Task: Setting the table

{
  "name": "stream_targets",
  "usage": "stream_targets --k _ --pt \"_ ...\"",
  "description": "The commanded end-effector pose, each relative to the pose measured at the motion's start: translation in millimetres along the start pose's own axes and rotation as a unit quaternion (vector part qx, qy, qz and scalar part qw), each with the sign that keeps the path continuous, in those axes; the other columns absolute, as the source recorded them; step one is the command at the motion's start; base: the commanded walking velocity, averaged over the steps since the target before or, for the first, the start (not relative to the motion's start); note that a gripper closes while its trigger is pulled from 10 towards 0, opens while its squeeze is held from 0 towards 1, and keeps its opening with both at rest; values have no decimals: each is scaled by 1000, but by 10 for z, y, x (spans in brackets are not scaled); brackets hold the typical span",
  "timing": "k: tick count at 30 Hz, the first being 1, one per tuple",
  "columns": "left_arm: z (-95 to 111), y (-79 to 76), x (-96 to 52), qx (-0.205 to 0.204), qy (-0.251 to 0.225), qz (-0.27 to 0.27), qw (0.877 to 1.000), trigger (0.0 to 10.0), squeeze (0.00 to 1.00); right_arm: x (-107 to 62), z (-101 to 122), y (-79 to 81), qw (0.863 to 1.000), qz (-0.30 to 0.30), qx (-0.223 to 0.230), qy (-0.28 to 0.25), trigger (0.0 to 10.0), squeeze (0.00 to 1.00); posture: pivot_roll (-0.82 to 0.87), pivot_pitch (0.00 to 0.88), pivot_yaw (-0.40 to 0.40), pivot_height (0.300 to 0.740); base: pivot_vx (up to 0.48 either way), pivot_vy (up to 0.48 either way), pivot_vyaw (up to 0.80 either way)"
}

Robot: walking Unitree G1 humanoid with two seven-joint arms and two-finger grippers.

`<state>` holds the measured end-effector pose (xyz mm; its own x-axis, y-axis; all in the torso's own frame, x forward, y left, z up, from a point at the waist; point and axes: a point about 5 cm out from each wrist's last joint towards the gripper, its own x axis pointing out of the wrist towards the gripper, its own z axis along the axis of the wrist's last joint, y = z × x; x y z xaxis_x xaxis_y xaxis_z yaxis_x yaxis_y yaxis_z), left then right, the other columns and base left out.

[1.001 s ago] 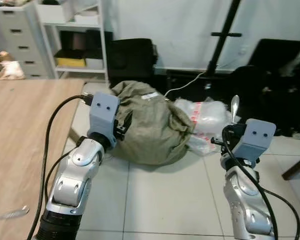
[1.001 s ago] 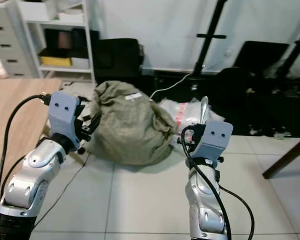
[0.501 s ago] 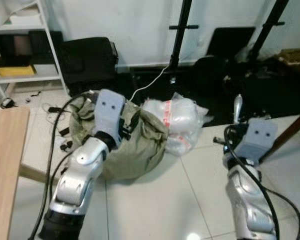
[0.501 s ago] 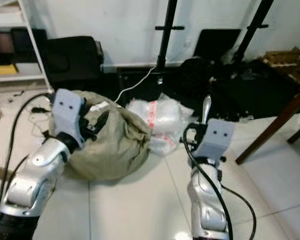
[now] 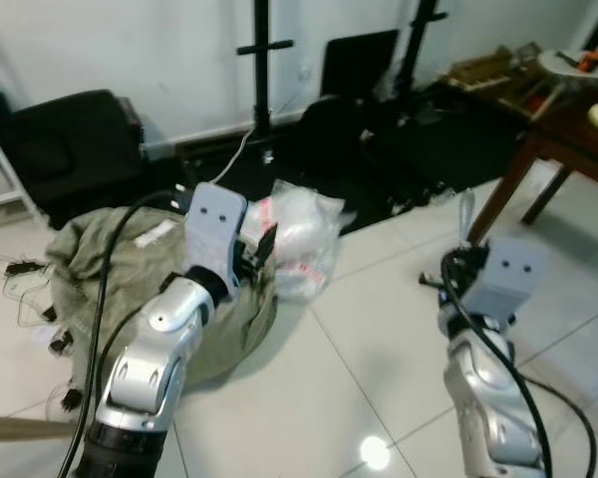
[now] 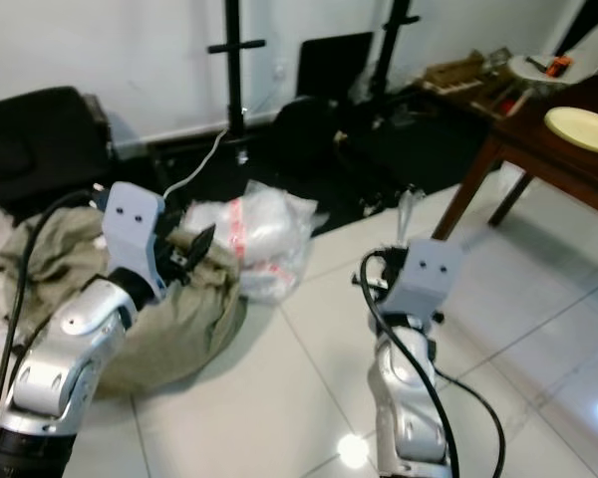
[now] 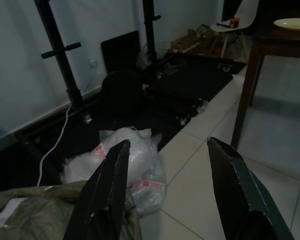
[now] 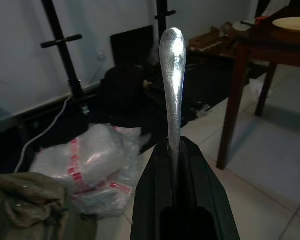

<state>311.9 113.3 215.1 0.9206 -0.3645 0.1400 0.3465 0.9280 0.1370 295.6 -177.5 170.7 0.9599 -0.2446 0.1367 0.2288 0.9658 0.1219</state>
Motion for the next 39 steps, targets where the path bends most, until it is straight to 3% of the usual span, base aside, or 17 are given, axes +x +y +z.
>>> stream_targets --k 1,20,26,39 --pt "-37 17 -21 0 8 3 1000 10000 0 -7 -38 36 1000 5 0 10 10000 0 -48 52 63 740 0 0 -800" --pt "-48 13 -19 1 11 2 1000 10000 0 -10 -43 21 1000 3 0 11 10000 0 -49 54 62 740 0 0 -800" --pt "-50 15 -21 1 11 2 1000 10000 0 -12 -43 21 1000 3 0 11 10000 0 -49 55 62 740 0 0 0" --pt "-51 18 -22 -4 12 4 1000 10000 0 -12 -41 22 1000 4 0 11 10000 0 -49 55 61 740 0 0 -800"
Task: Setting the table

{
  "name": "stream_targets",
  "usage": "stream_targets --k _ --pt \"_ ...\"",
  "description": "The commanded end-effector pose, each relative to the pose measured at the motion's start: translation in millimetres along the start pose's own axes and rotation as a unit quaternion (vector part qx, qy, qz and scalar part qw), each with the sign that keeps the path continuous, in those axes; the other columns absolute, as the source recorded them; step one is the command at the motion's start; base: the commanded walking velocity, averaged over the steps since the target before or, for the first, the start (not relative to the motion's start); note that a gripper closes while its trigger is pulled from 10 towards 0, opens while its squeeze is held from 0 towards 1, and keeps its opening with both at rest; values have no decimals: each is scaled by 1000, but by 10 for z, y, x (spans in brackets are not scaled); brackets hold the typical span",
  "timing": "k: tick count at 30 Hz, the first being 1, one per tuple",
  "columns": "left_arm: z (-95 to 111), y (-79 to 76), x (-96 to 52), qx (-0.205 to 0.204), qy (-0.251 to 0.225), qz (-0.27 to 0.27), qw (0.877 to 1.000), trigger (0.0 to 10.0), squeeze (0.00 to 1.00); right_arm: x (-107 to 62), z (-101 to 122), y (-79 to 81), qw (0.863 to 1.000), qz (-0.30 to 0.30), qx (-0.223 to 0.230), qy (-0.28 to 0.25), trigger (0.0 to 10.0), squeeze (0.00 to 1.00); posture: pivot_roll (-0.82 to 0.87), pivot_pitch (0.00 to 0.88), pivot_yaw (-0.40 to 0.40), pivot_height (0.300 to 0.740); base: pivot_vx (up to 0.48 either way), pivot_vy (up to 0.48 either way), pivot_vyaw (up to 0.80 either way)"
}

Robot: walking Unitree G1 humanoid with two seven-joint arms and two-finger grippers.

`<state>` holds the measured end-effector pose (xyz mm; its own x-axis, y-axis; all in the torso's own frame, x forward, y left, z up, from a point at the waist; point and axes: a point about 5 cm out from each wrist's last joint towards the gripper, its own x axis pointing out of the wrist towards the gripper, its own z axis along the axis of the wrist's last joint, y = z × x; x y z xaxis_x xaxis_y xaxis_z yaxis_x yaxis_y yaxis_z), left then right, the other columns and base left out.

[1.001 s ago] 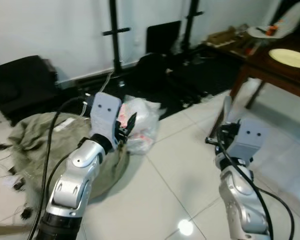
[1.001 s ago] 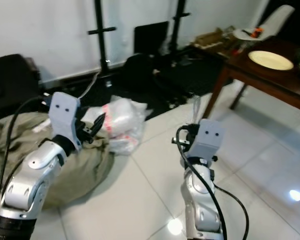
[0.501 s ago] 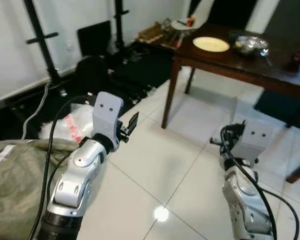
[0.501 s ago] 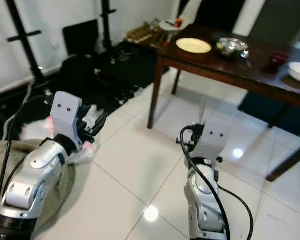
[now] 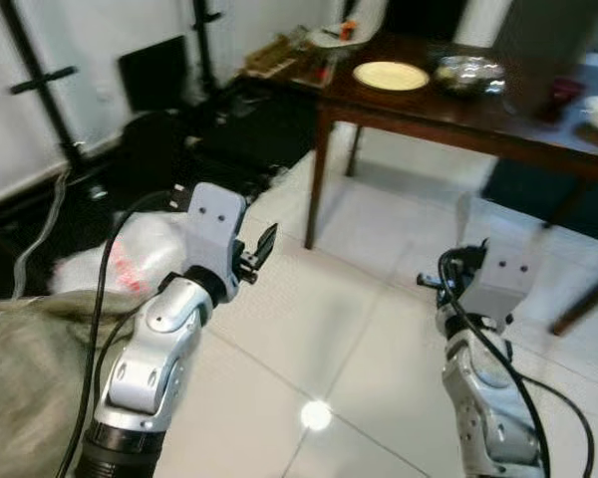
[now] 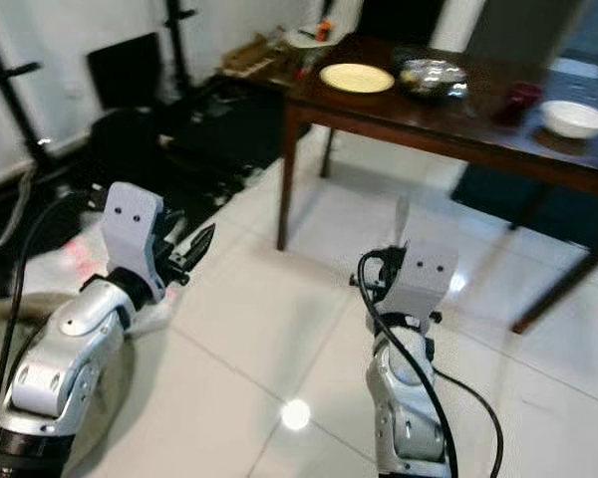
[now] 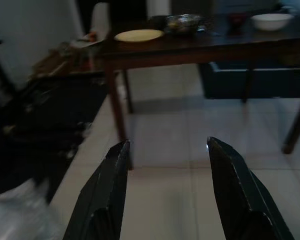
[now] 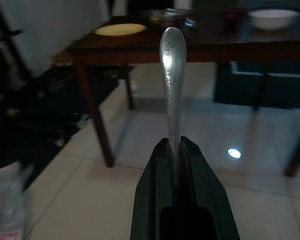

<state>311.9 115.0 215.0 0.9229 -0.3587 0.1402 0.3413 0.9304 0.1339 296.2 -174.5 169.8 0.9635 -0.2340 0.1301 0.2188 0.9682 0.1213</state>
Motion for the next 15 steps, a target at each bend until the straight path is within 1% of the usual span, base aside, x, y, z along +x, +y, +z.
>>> stream_targets --k 1,15 --pt "-48 3 -15 -2 12 2 1000 10000 0 -8 -29 -6 1000 -1 0 7 10000 0 -49 55 61 740 0 0 -800" --pt "-51 -2 -14 -3 12 3 1000 10000 0 -11 -32 -4 1000 -1 -1 7 10000 0 -49 55 61 740 0 0 -800"
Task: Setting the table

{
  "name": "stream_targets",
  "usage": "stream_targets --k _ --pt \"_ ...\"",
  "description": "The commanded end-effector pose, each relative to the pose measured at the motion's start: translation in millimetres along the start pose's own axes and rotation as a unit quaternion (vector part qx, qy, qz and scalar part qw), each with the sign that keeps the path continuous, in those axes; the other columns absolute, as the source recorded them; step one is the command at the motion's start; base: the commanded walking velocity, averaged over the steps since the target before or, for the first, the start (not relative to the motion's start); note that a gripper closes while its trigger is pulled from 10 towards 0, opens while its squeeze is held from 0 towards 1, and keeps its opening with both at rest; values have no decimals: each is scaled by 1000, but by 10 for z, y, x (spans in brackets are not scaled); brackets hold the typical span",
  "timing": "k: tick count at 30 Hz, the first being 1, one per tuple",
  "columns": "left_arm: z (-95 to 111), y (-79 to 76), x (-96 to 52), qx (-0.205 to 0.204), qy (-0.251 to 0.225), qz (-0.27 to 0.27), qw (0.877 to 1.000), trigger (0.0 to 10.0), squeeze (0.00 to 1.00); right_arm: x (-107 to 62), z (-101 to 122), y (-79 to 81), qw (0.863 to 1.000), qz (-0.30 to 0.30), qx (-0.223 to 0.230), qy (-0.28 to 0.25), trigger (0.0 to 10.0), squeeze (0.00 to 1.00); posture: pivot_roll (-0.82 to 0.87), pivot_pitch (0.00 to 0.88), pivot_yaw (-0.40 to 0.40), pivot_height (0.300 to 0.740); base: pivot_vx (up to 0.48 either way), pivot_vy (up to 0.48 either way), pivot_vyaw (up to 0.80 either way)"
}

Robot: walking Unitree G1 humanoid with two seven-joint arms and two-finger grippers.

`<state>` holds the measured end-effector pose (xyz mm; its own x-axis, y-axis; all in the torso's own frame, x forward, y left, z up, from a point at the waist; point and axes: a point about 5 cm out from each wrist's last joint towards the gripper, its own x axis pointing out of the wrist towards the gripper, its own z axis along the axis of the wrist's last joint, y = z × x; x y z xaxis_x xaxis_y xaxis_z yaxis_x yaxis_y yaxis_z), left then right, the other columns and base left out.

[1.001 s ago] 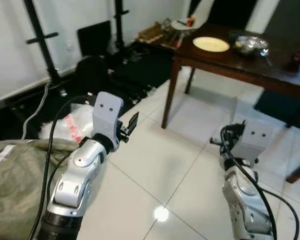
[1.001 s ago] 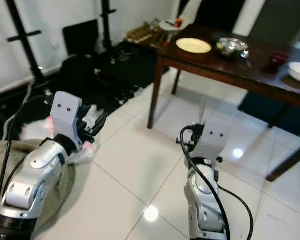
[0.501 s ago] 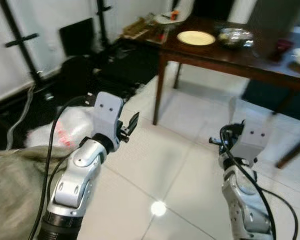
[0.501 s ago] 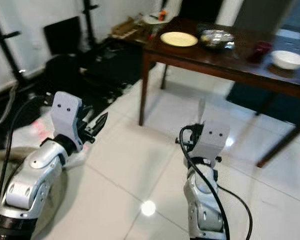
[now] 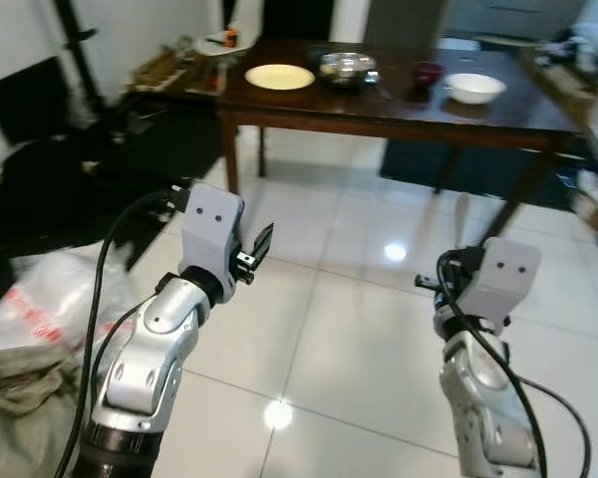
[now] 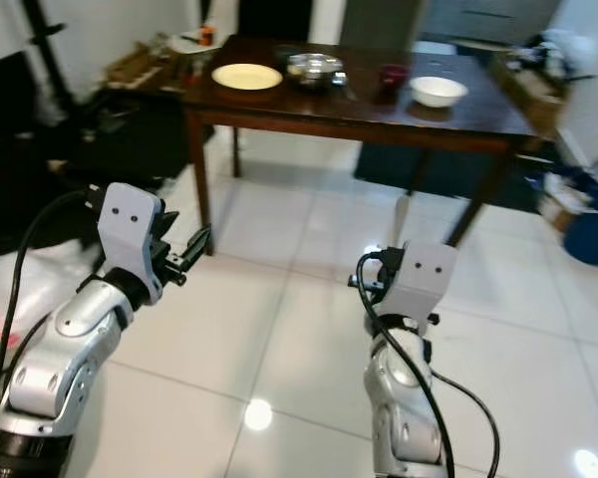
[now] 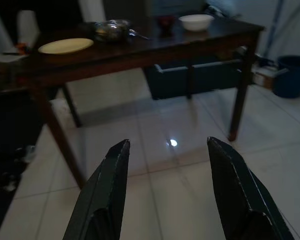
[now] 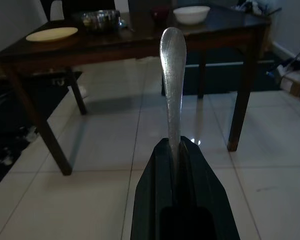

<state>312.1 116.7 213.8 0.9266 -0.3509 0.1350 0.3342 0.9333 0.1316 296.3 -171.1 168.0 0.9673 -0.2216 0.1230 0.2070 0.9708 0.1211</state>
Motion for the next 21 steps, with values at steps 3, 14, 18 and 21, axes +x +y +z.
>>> stream_targets --k 3,14,18,21 --pt "-38 -18 -8 -3 10 -1 1000 10000 0 -3 -11 -33 1000 -6 -2 3 10000 0 -49 55 61 740 0 0 -533" --pt "-46 -11 -2 -37 18 15 999 10000 0 -3 -13 -28 1000 -7 -1 3 10000 0 -49 55 63 740 0 0 -436" --pt "-71 -9 -11 -34 26 19 999 10000 0 -2 -19 -20 1000 -5 -1 3 10000 0 -48 53 63 740 0 0 0" --pt "-78 -2 -19 -38 25 24 999 10000 0 2 -30 26 1000 10 2 5 10000 0 -47 53 63 740 0 0 -800"
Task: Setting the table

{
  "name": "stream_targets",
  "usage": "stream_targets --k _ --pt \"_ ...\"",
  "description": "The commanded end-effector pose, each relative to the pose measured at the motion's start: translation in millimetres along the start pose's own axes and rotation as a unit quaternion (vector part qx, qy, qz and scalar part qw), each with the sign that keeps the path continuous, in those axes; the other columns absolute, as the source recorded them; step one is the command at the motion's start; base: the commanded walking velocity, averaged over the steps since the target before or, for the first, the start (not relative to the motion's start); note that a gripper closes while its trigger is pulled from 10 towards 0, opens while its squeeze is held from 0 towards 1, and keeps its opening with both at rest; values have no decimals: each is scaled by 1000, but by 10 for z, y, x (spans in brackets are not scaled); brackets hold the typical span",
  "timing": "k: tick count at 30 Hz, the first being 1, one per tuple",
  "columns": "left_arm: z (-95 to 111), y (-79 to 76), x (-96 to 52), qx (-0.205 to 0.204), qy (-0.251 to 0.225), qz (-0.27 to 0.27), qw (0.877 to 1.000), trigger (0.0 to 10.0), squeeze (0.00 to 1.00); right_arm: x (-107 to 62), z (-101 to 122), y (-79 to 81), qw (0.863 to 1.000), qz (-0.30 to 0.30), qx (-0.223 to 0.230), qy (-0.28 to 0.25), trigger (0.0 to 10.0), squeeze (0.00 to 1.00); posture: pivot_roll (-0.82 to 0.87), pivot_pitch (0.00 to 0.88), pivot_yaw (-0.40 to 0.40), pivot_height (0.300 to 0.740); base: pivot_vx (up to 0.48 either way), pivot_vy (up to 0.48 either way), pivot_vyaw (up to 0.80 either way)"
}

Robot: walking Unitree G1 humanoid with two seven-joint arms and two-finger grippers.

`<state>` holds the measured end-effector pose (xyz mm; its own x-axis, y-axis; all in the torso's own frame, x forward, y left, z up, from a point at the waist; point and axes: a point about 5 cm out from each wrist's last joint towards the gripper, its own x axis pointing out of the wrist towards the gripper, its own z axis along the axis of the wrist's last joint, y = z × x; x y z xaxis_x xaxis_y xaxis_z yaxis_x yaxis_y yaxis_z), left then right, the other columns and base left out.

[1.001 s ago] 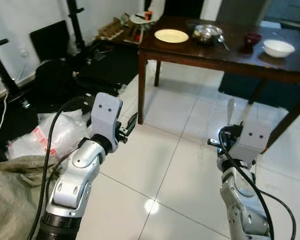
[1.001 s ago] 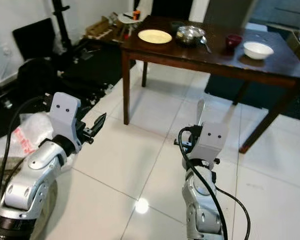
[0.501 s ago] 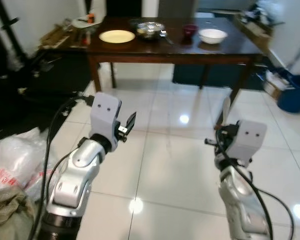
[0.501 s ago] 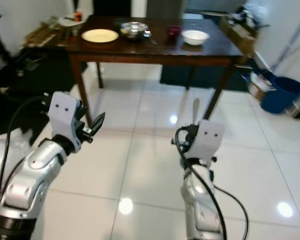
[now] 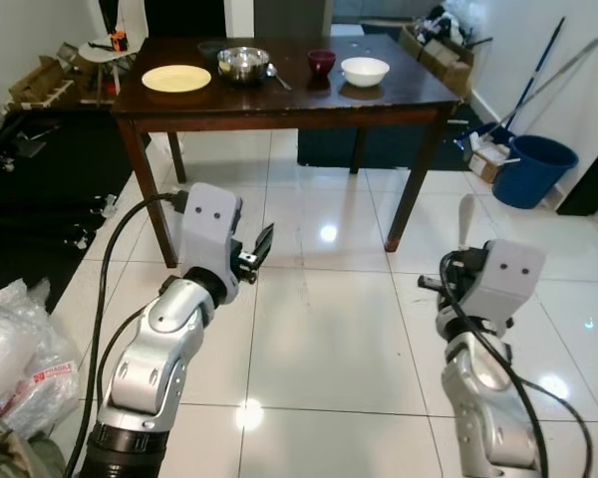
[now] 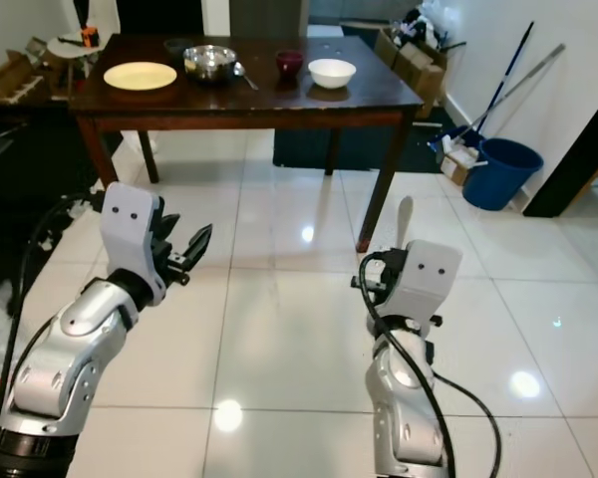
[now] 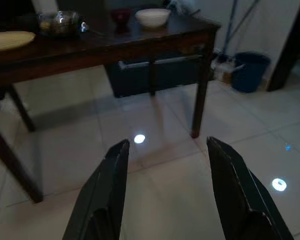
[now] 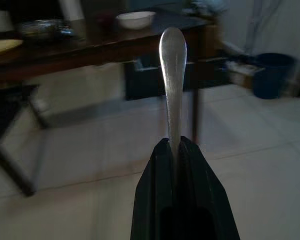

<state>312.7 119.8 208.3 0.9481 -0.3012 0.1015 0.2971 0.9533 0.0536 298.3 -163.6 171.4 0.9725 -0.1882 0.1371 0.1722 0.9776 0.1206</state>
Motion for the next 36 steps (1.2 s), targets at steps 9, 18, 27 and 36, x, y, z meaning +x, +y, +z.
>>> stream_targets --k 9,18,27,36 --pt "-68 67 -30 15 14 40 999 10000 0 -47 -85 262 994 101 27 22 10000 0 -40 51 58 740 0 0 0" --pt "-65 64 -50 34 -4 44 998 10000 0 -70 -33 417 989 141 45 8 10000 0 -39 47 53 740 75 0 0" --pt "-14 -27 -9 53 -24 27 998 10000 0 -71 -76 369 990 133 40 15 10000 0 -50 40 55 740 464 0 0" --pt "-18 -40 1 54 -27 23 998 10000 0 -61 -80 327 991 123 39 17 10000 0 -54 43 56 740 478 0 -700"
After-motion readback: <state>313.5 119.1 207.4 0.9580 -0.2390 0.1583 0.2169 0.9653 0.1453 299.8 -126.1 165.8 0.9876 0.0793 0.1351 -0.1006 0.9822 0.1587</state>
